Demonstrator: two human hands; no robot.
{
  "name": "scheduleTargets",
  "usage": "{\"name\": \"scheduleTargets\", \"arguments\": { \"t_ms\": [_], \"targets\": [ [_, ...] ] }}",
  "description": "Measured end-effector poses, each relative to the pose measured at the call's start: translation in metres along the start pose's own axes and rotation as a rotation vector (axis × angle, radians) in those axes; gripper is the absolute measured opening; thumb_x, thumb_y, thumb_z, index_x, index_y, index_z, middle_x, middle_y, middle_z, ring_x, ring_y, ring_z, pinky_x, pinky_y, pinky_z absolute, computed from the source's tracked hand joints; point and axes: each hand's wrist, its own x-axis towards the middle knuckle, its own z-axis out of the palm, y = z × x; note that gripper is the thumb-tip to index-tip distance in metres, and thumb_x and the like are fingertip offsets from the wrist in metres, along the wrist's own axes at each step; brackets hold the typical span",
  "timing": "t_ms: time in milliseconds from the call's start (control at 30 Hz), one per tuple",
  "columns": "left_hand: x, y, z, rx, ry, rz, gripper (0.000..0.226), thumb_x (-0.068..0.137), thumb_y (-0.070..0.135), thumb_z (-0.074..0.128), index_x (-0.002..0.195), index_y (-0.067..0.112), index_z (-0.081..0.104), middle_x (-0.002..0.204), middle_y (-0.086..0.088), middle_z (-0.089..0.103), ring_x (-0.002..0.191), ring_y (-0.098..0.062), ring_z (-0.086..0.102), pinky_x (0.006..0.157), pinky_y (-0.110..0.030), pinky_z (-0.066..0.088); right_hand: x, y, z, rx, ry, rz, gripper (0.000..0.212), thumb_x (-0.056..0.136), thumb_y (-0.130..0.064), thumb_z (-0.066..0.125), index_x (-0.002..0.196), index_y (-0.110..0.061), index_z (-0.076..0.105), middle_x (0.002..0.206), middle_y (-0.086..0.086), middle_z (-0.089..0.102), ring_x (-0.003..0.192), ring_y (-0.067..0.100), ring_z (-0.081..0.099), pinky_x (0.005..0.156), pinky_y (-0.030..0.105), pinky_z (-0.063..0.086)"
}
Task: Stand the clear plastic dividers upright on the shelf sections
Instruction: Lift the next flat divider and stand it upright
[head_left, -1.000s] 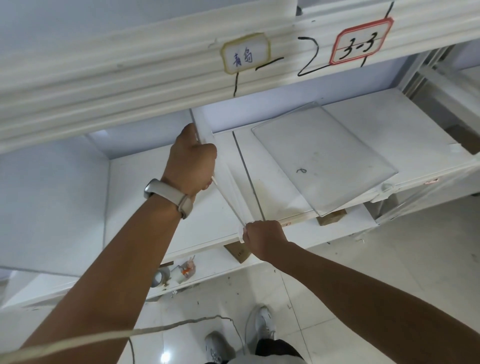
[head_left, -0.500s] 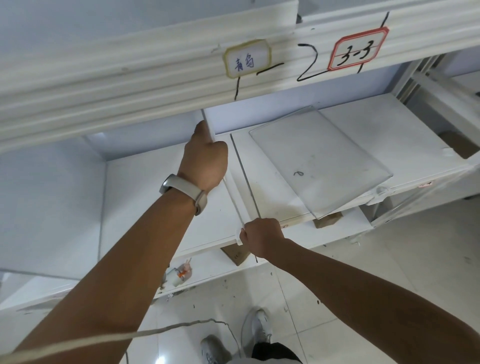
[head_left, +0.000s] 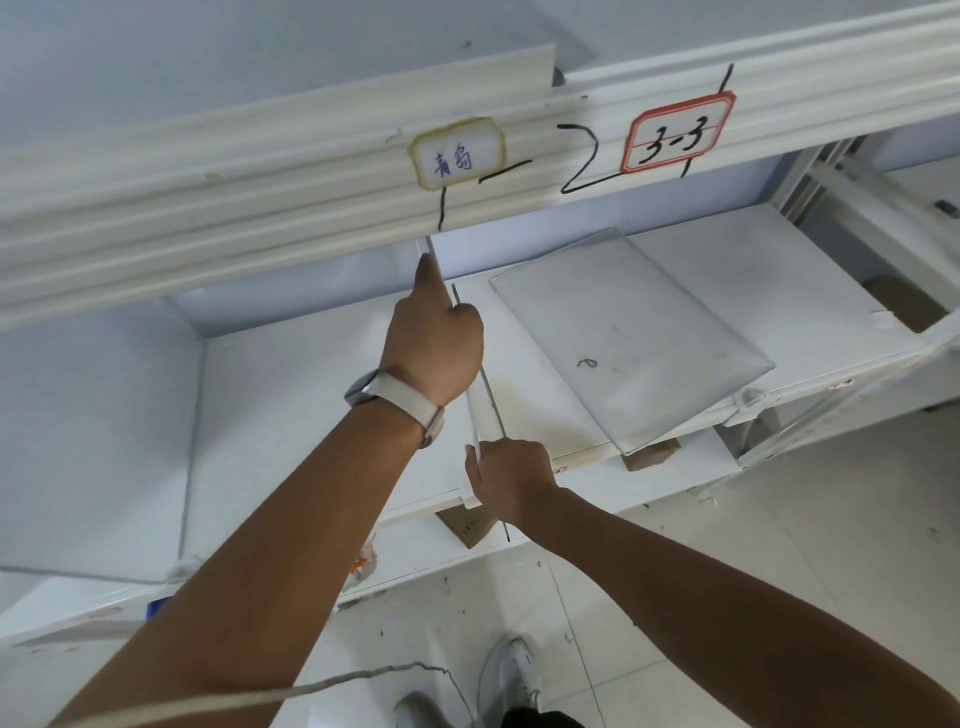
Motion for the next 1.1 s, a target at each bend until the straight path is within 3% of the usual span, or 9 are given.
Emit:
{"name": "scheduleTargets", "arguments": {
  "t_ms": [133,300,333,400,467,567,767,967,1100],
  "targets": [
    [-0.012,-0.003,0.006,-0.018,-0.031,-0.009,0.059,0.082,0.005,0.036,0.141,0.007,0.035,0.105,-0.017,0.063,0.071,-0.020,0.058,0.065,-0.027,0.041,-0.002,0.002,0.005,0.028,-0.007,-0.015,0.048,0.104,-0.036,0.024,0.097,-0.010,0.063,0.064,0.002,0.046,0.060,0.026,0.050,0.059,0.029,0.038],
    [-0.012,0.001,0.002,-0.024,0.000,-0.042,0.069,0.081,0.010,0.035,0.149,0.011,0.026,0.134,-0.020,0.055,0.106,-0.037,0.057,0.085,-0.035,0.046,-0.001,0.002,-0.009,0.050,-0.042,-0.012,0.050,0.102,-0.043,0.025,0.096,-0.011,0.064,0.074,0.005,0.057,0.069,0.029,0.059,0.063,0.031,0.039],
    [-0.014,0.003,0.002,-0.024,-0.004,-0.041,0.072,0.086,0.006,0.036,0.154,0.018,0.016,0.130,-0.014,0.058,0.108,-0.037,0.057,0.088,-0.040,0.048,-0.002,0.002,-0.013,0.063,-0.034,-0.010,0.051,0.101,-0.046,0.026,0.092,-0.013,0.063,0.073,0.004,0.057,0.070,0.029,0.060,0.063,0.031,0.040],
    [-0.018,0.005,0.003,-0.026,-0.002,0.010,0.079,0.089,0.001,0.037,0.155,0.033,0.006,0.093,0.009,0.058,0.095,-0.036,0.063,0.086,-0.046,0.052,-0.005,0.002,-0.022,0.100,0.101,-0.017,0.047,0.099,-0.047,0.032,0.080,-0.015,0.060,0.065,0.003,0.056,0.059,0.026,0.054,0.058,0.029,0.035],
    [-0.017,0.004,0.004,-0.020,-0.019,0.044,0.074,0.091,0.001,0.036,0.153,0.036,0.016,0.094,0.013,0.057,0.091,-0.029,0.062,0.086,-0.037,0.047,-0.006,0.000,-0.031,0.098,0.262,-0.038,0.043,0.097,-0.041,0.042,0.071,-0.013,0.061,0.054,0.003,0.052,0.048,0.024,0.043,0.052,0.026,0.028],
    [-0.013,0.002,0.005,-0.007,-0.048,0.019,0.064,0.093,0.003,0.035,0.150,0.030,0.033,0.147,-0.009,0.047,0.127,-0.031,0.047,0.100,-0.028,0.036,-0.009,-0.007,-0.034,0.062,0.309,-0.016,0.037,0.094,-0.034,0.048,0.068,-0.011,0.062,0.048,0.001,0.045,0.042,0.022,0.037,0.051,0.024,0.031],
    [-0.013,-0.003,0.004,-0.047,-0.032,0.047,0.060,0.093,0.003,0.036,0.149,0.024,0.036,0.152,-0.010,0.040,0.136,-0.029,0.040,0.109,-0.029,0.029,-0.013,-0.013,-0.029,0.112,0.295,0.068,0.035,0.097,-0.034,0.044,0.074,-0.012,0.061,0.054,0.005,0.060,0.041,0.026,0.045,0.049,0.025,0.033],
    [-0.013,-0.013,0.005,-0.096,0.004,0.018,0.058,0.092,0.000,0.040,0.143,0.026,0.046,0.127,-0.012,0.056,0.116,-0.029,0.053,0.092,-0.027,0.036,-0.015,-0.011,-0.034,0.187,0.219,0.037,0.032,0.098,-0.033,0.044,0.084,-0.009,0.061,0.066,0.010,0.065,0.050,0.030,0.051,0.055,0.030,0.041],
    [-0.012,-0.022,0.006,-0.196,-0.002,-0.043,0.060,0.085,0.006,0.044,0.135,0.038,0.054,0.140,-0.020,0.052,0.118,-0.043,0.054,0.094,-0.043,0.044,-0.016,-0.003,-0.031,0.225,0.181,-0.023,0.032,0.099,-0.032,0.044,0.085,-0.008,0.061,0.068,0.012,0.066,0.052,0.030,0.051,0.056,0.030,0.038]
  ]
}}
